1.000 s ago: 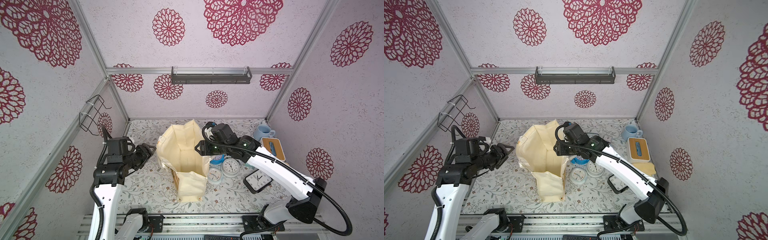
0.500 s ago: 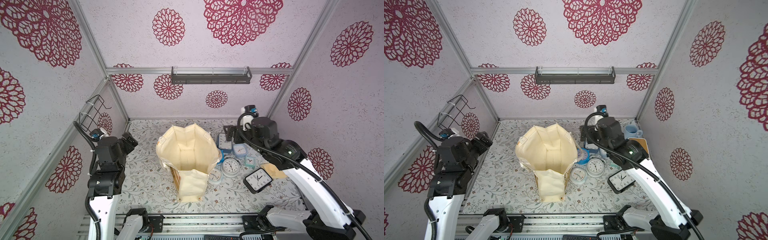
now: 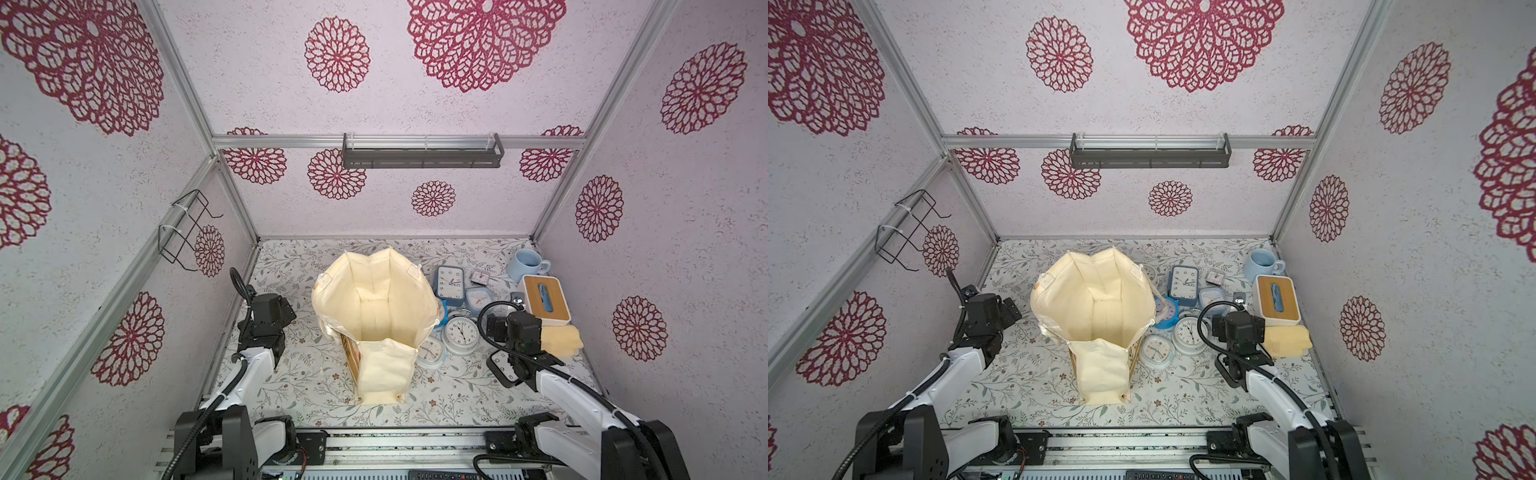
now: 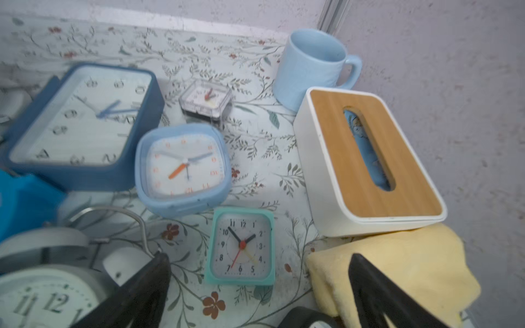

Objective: Take the alarm clock out of the canvas bag
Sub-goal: Reset both arms

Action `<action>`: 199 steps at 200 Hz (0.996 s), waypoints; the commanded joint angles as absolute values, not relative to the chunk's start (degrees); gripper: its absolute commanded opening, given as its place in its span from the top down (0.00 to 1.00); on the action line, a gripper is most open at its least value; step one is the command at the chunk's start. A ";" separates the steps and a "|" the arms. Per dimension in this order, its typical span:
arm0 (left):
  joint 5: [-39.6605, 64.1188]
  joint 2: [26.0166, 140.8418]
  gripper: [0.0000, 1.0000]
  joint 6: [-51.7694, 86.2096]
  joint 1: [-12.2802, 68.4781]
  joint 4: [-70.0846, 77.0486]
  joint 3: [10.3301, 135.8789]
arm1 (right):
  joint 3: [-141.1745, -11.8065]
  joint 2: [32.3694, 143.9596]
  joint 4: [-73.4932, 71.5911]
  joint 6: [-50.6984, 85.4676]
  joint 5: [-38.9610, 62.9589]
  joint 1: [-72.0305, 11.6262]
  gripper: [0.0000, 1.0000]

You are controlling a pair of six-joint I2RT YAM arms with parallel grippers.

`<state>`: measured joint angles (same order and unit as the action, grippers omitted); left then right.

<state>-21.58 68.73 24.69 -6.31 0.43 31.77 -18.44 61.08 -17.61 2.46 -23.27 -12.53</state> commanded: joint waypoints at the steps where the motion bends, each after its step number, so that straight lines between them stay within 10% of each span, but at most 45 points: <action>1: -16.80 71.55 0.03 20.09 -7.13 17.97 31.71 | -14.95 66.08 -46.24 -1.91 -22.40 -12.22 0.02; 59: -10.33 78.34 0.00 14.92 -7.98 30.36 27.31 | -19.90 84.88 -57.44 -5.36 -17.85 -8.34 0.02; 96: -6.39 77.59 0.01 13.49 -7.59 31.82 26.37 | -22.70 86.26 -52.40 1.81 -1.70 1.95 0.02; 199: -8.90 79.98 0.01 10.11 -2.93 29.02 29.29 | -20.20 85.73 -56.43 0.88 -2.31 1.27 0.01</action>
